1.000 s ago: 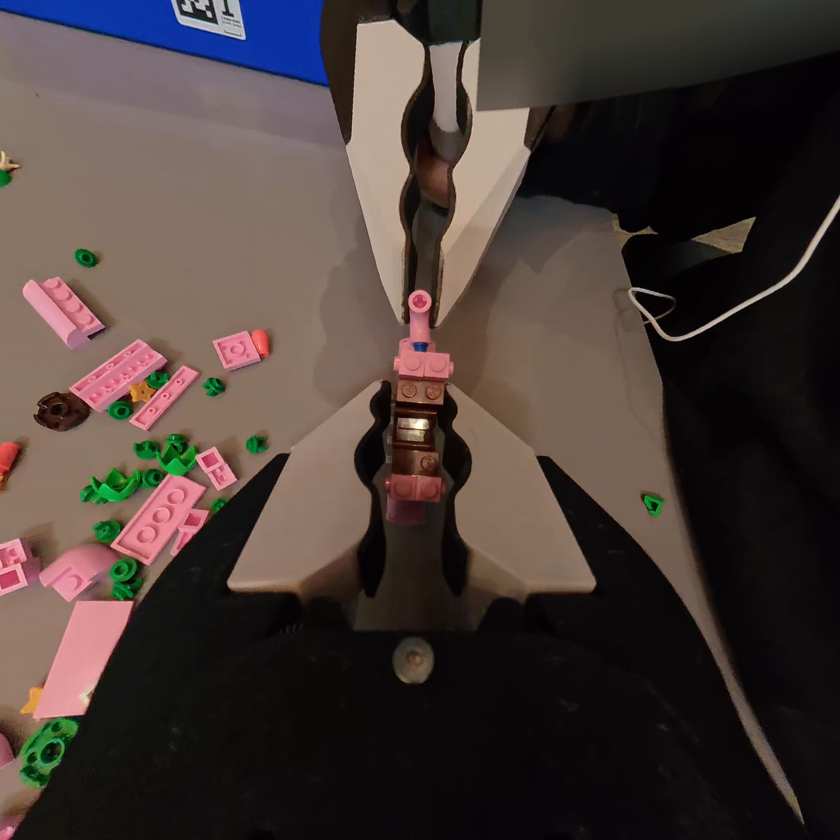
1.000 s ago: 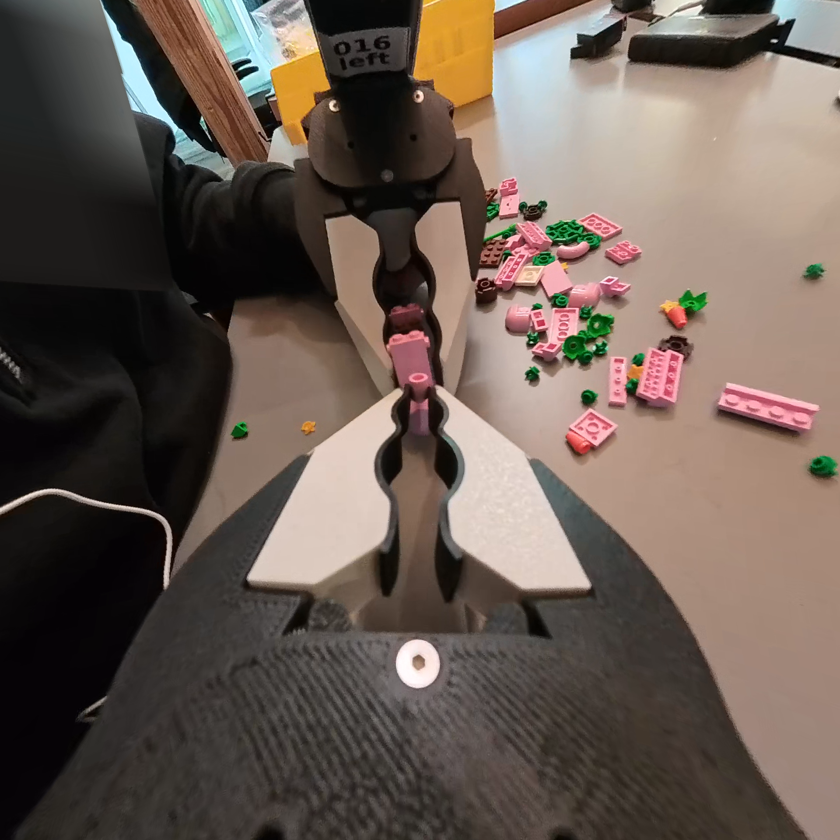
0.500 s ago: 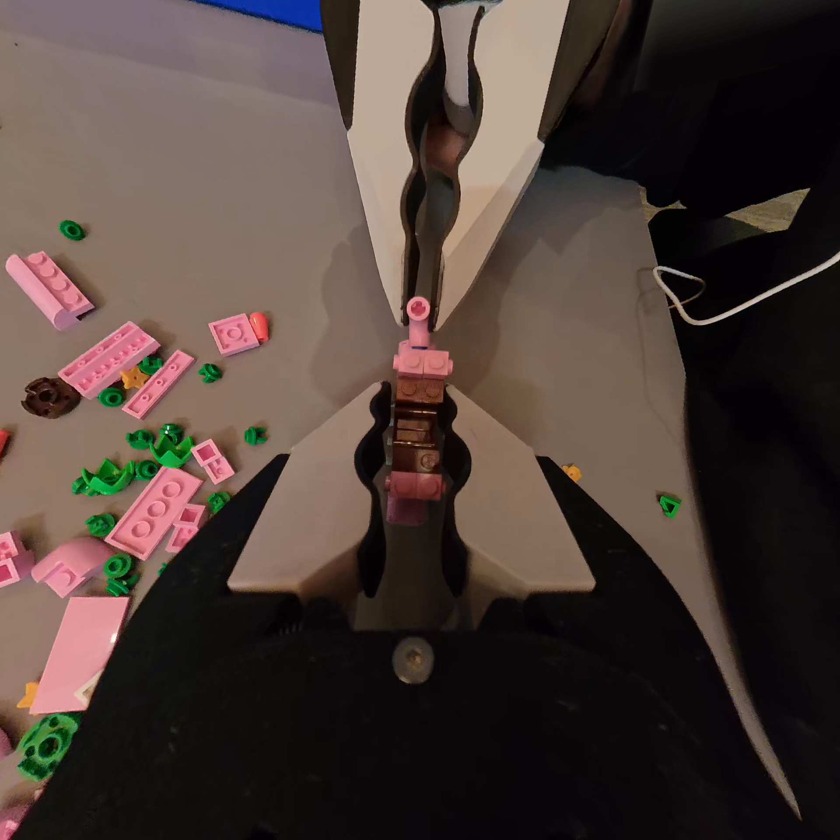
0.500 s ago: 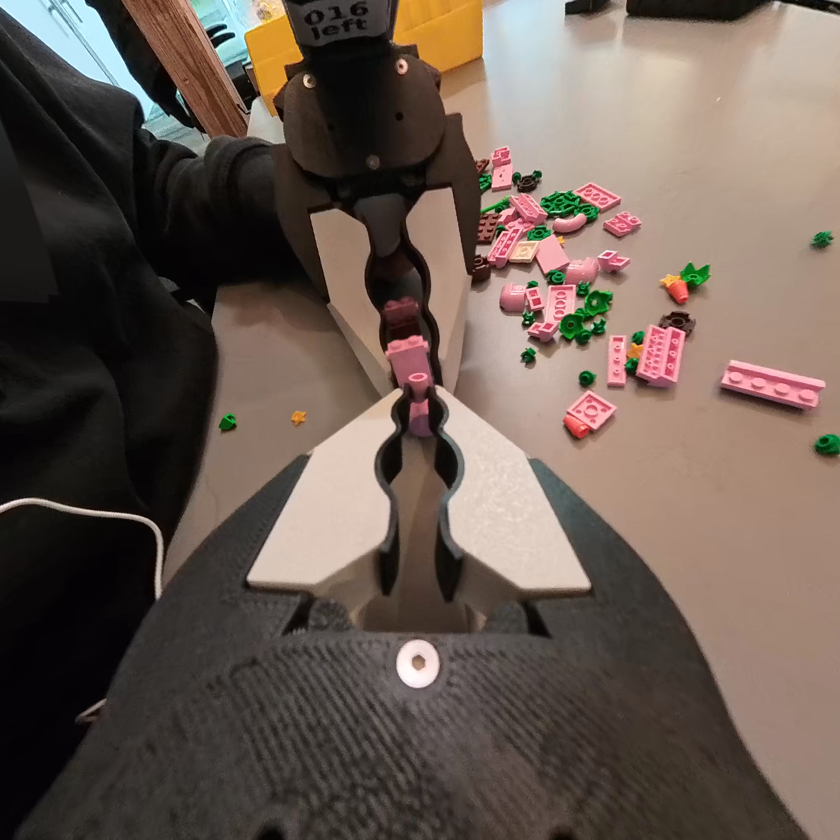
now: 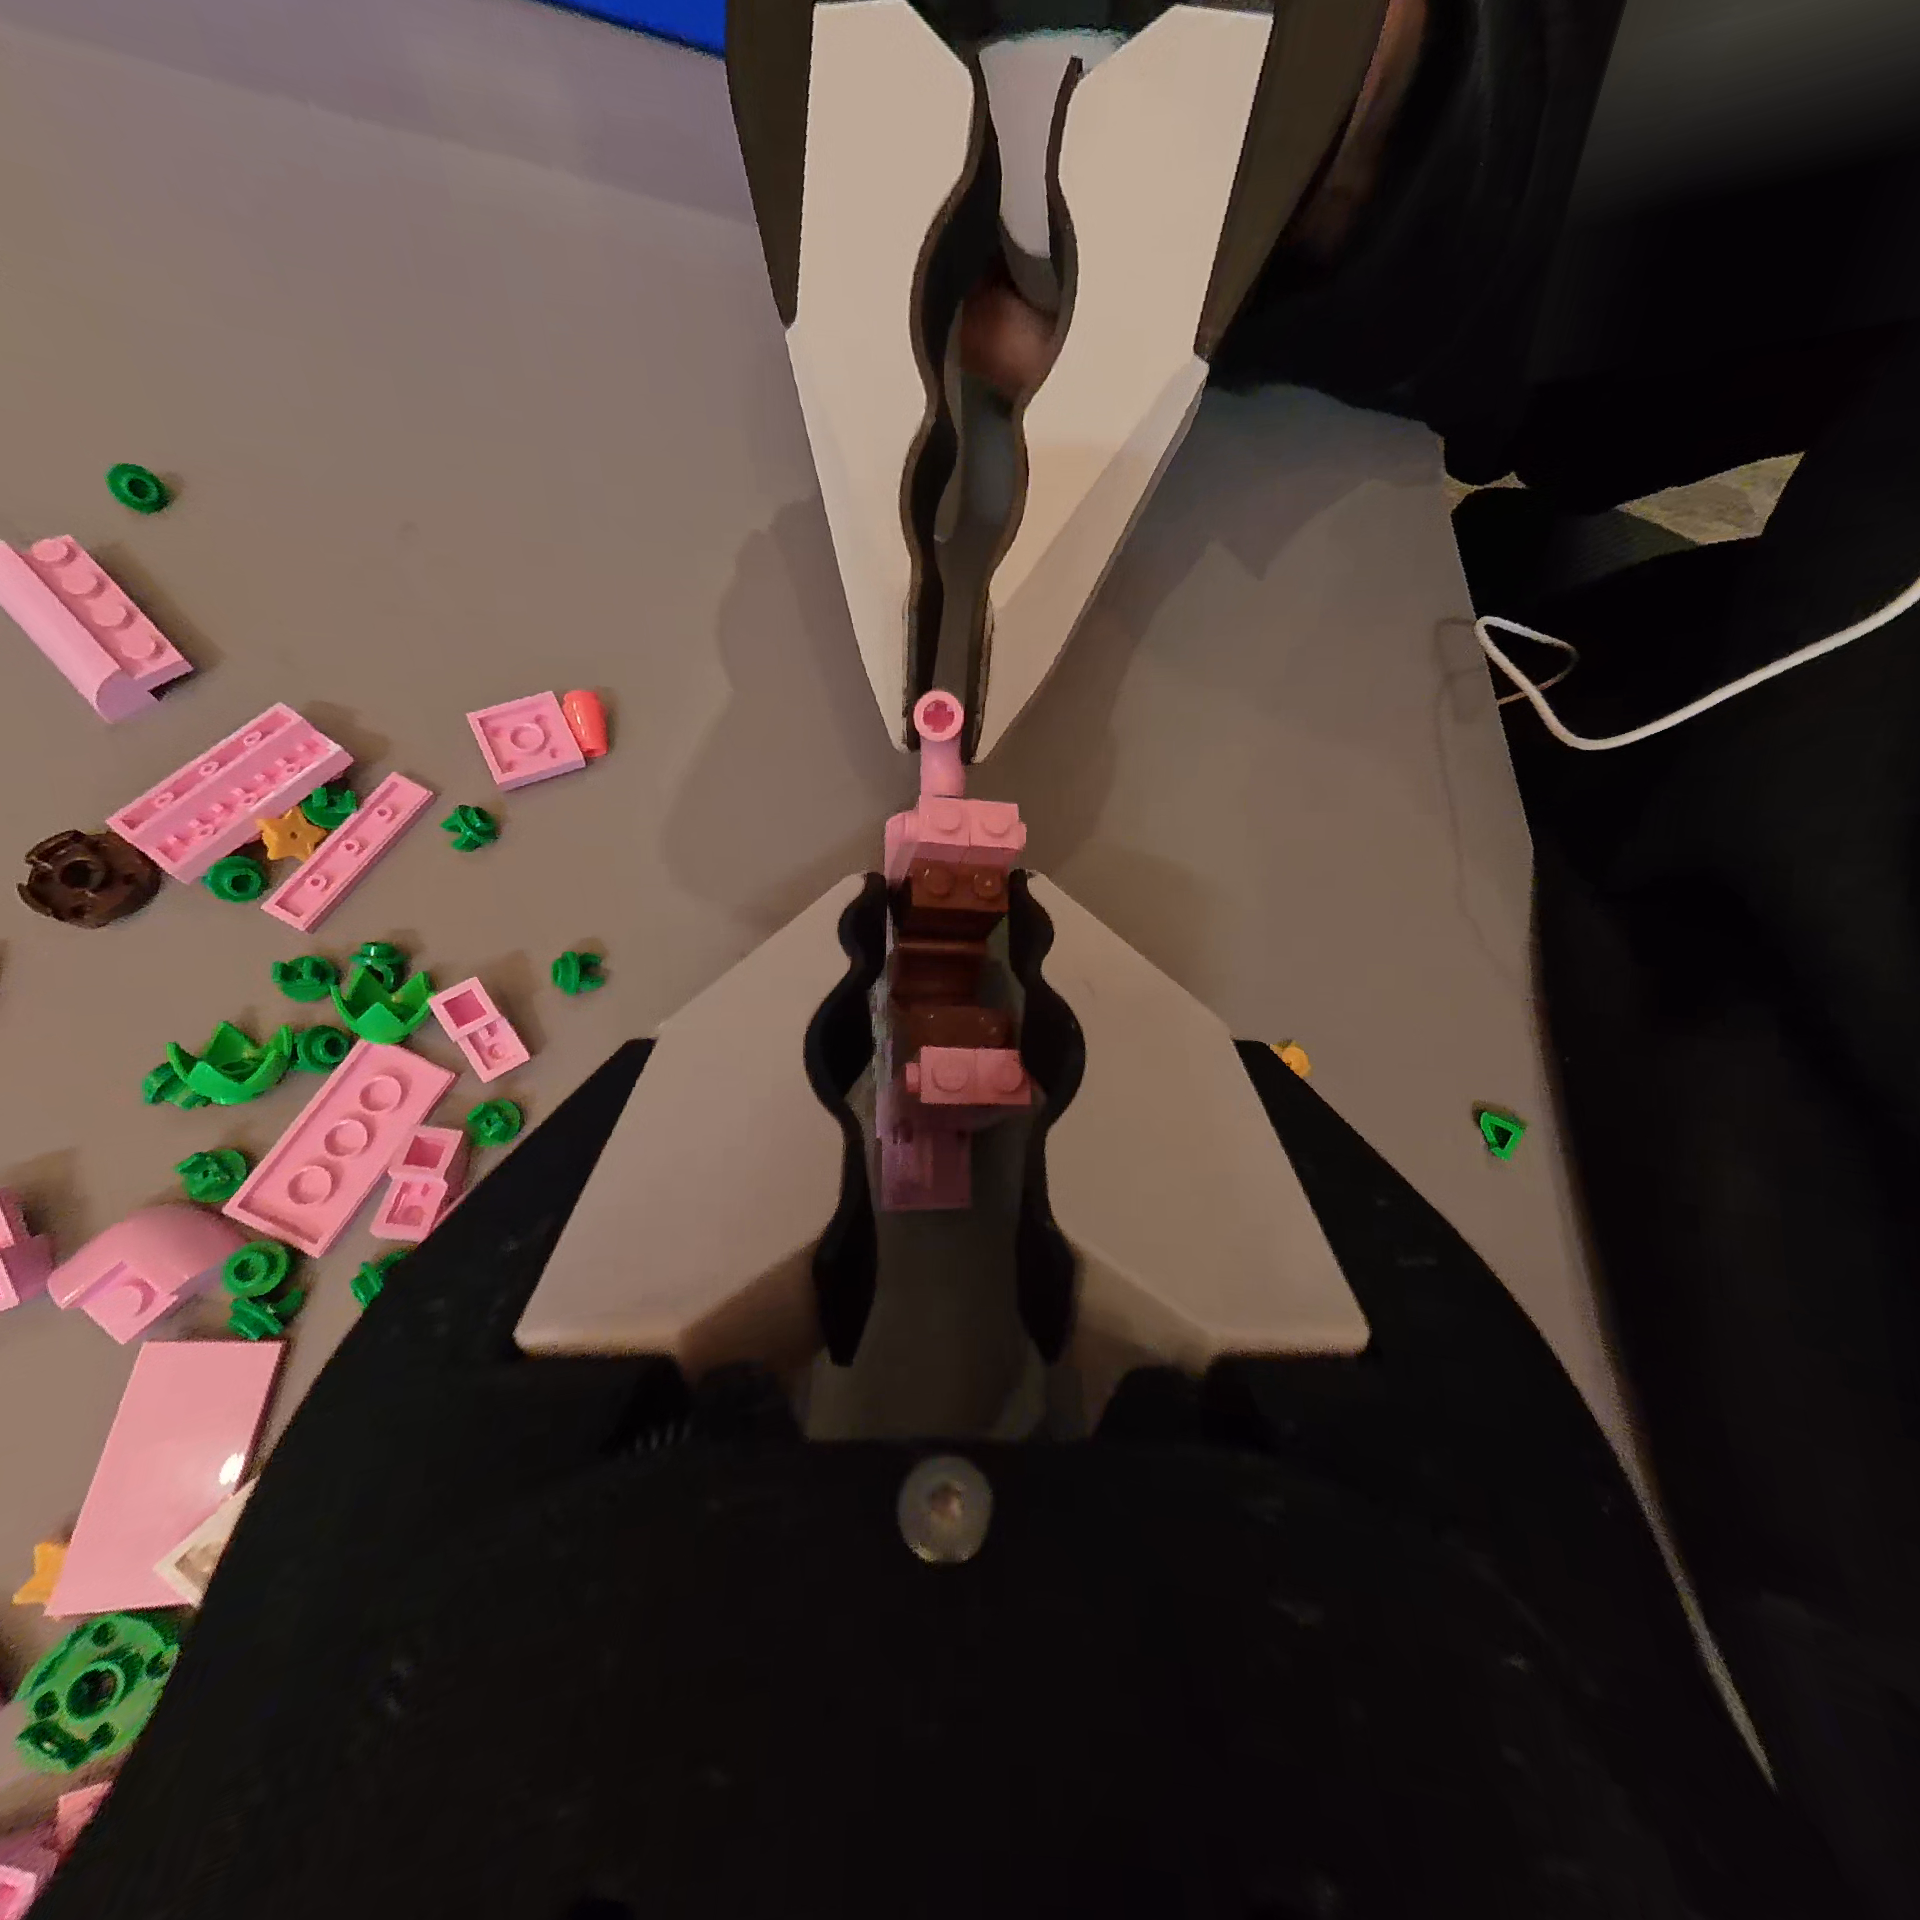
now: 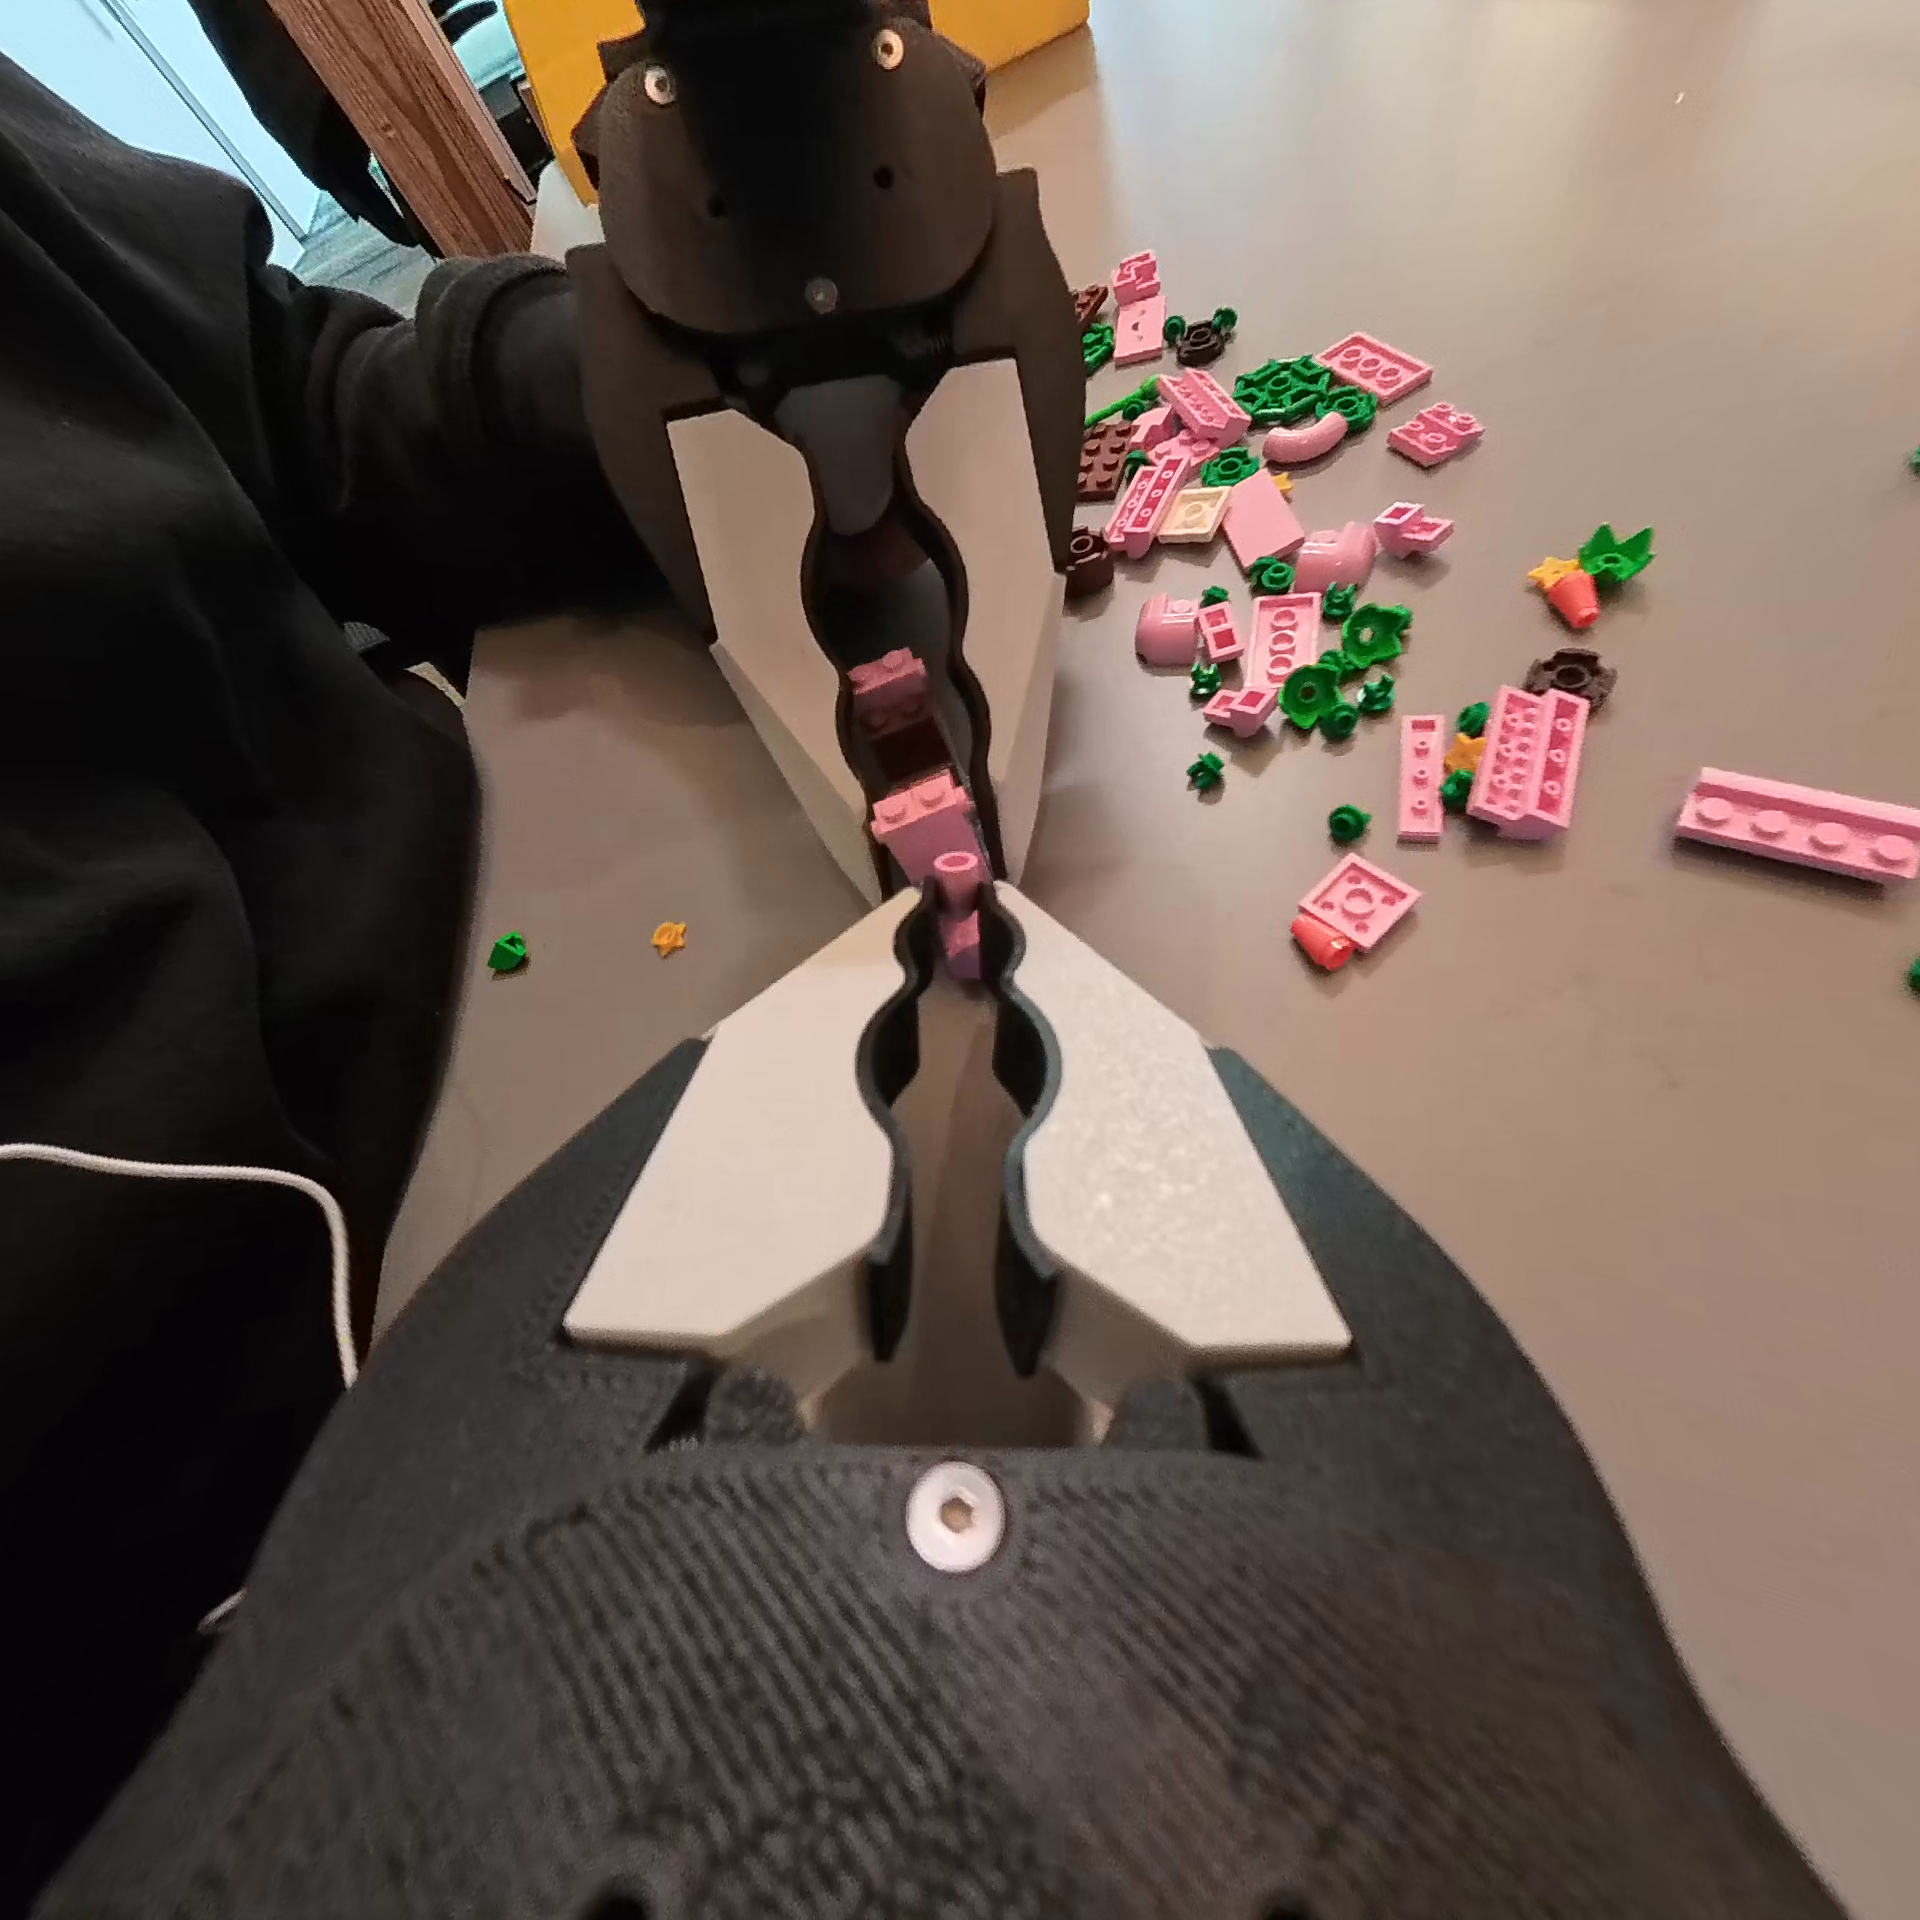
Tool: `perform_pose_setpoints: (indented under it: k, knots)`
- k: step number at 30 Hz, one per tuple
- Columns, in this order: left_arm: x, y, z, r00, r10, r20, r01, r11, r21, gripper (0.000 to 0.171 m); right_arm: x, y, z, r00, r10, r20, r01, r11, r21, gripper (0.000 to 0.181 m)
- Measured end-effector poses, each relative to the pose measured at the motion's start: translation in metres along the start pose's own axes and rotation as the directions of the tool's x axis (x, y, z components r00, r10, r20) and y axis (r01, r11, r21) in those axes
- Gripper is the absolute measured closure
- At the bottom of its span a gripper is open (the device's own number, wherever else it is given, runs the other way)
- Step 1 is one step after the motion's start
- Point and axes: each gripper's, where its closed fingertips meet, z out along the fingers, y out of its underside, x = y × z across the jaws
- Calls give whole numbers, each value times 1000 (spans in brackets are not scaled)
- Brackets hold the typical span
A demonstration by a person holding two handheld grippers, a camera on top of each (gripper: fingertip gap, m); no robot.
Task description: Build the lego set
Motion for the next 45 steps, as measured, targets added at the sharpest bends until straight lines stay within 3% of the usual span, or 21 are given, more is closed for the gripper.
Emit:
perform_pose_setpoints:
  k: [5,9,14,19,31,38,45]
  knots:
    - [0,1,-3,1000,17,5,-17,1000,-2,156,0,3,3,1000,-7,-10,6,1000,-24,175]
    - [8,-19,-19,998,43,-50,-36,988,147,157,4,-11,-7,1000,-5,-28,7,997,75,176]
    - [19,-63,-72,986,91,-138,-10,864,503,157,11,-44,-35,998,0,-62,18,959,283,176]
    - [25,-77,-102,958,88,-273,111,764,635,157,14,-46,-38,996,-15,-92,42,955,295,175]
    - [42,-82,-103,940,166,-297,74,752,655,158,3,-57,-46,1000,-7,-20,13,931,365,176]
    - [18,-60,-63,987,62,-149,15,885,466,157,-19,-73,-54,995,-42,90,-5,887,462,176]
    - [9,-49,-38,998,21,-53,-2,941,337,158,-17,-54,-27,994,26,110,-62,938,340,176]
